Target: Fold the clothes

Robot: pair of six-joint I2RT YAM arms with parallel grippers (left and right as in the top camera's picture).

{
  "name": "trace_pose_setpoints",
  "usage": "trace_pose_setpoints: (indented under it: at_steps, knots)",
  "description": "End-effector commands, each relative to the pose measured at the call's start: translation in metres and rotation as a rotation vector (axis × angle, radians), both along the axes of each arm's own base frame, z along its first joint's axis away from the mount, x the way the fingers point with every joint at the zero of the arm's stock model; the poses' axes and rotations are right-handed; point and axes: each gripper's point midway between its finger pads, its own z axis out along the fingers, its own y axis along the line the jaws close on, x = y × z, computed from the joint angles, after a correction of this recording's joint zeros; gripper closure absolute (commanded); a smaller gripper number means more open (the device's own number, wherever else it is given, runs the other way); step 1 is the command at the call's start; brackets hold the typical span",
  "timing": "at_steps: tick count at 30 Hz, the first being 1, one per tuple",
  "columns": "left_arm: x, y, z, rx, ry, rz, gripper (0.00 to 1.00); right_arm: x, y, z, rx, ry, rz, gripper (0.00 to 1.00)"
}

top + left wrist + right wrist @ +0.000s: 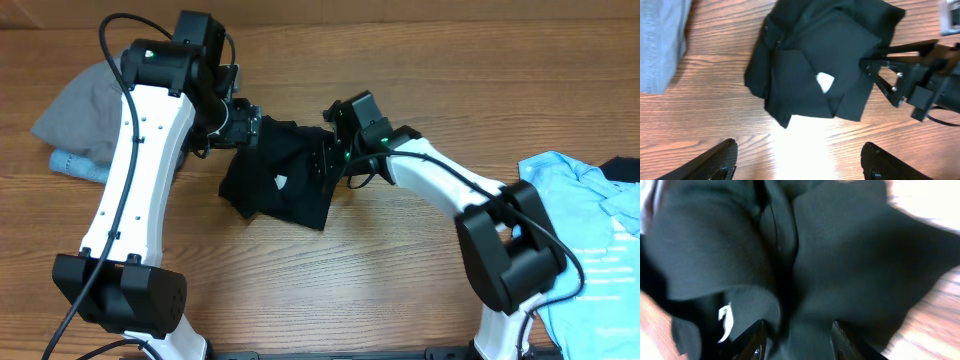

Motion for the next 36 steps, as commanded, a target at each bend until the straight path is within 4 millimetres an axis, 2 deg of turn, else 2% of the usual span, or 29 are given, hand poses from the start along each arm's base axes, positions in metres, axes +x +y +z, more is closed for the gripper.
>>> trace_pose_setpoints:
  at_steps: [1, 4, 7, 8, 9, 11, 13, 18, 21, 23, 25, 29, 30, 31, 33, 36]
  knots:
    - [0.002, 0.009, 0.000, 0.032, -0.009, -0.014, 0.17, -0.016, 0.028, -0.005, 0.100, 0.037, 0.102, 0.63]
    - [0.002, 0.010, 0.000, 0.041, -0.012, -0.026, 0.15, -0.017, 0.030, -0.003, 0.102, 0.028, 0.110, 0.85]
    - [0.002, 0.012, 0.000, 0.054, -0.010, -0.024, 0.14, -0.011, 0.020, 0.009, 0.107, 0.018, 0.086, 0.89]
    - [0.002, 0.012, 0.000, 0.053, -0.010, -0.024, 0.13, -0.010, 0.018, 0.012, 0.108, 0.014, 0.081, 0.87]
    - [0.002, 0.012, 0.000, 0.053, -0.011, -0.024, 0.13, -0.007, 0.013, 0.020, 0.110, 0.003, 0.075, 0.82]
    - [0.003, 0.012, 0.000, 0.053, -0.014, -0.024, 0.13, -0.004, 0.008, 0.029, 0.117, -0.017, 0.071, 0.63]
    - [0.005, 0.012, 0.000, 0.052, -0.022, -0.024, 0.13, -0.005, 0.011, 0.032, 0.134, -0.021, 0.086, 0.54]
    - [0.005, 0.012, 0.000, 0.051, -0.024, -0.023, 0.12, -0.007, 0.022, 0.025, 0.101, -0.049, 0.096, 0.53]
    - [0.004, 0.012, 0.000, 0.052, -0.019, -0.024, 0.12, -0.013, 0.032, 0.009, 0.068, -0.048, 0.111, 0.54]
    - [0.002, 0.012, 0.000, 0.053, -0.012, -0.024, 0.12, -0.015, 0.032, 0.002, 0.058, -0.032, 0.115, 0.72]
    - [0.002, 0.012, 0.000, 0.053, -0.009, -0.024, 0.12, -0.014, 0.033, 0.005, 0.063, -0.039, 0.115, 0.87]
    - [0.002, 0.012, 0.000, 0.053, -0.010, -0.024, 0.13, -0.010, 0.032, 0.022, 0.087, -0.065, 0.112, 0.95]
    - [0.002, 0.012, 0.000, 0.053, -0.010, -0.024, 0.12, -0.008, 0.030, 0.026, 0.089, -0.073, 0.107, 0.95]
    - [0.002, 0.012, 0.000, 0.053, -0.010, -0.024, 0.13, -0.006, 0.025, 0.028, 0.082, -0.077, 0.094, 0.90]
    - [0.002, 0.012, 0.000, 0.053, -0.009, -0.024, 0.13, -0.003, 0.013, 0.022, 0.037, -0.065, 0.060, 0.66]
    - [0.002, 0.012, 0.000, 0.053, -0.009, -0.024, 0.12, -0.004, 0.004, 0.008, -0.009, -0.037, 0.044, 0.66]
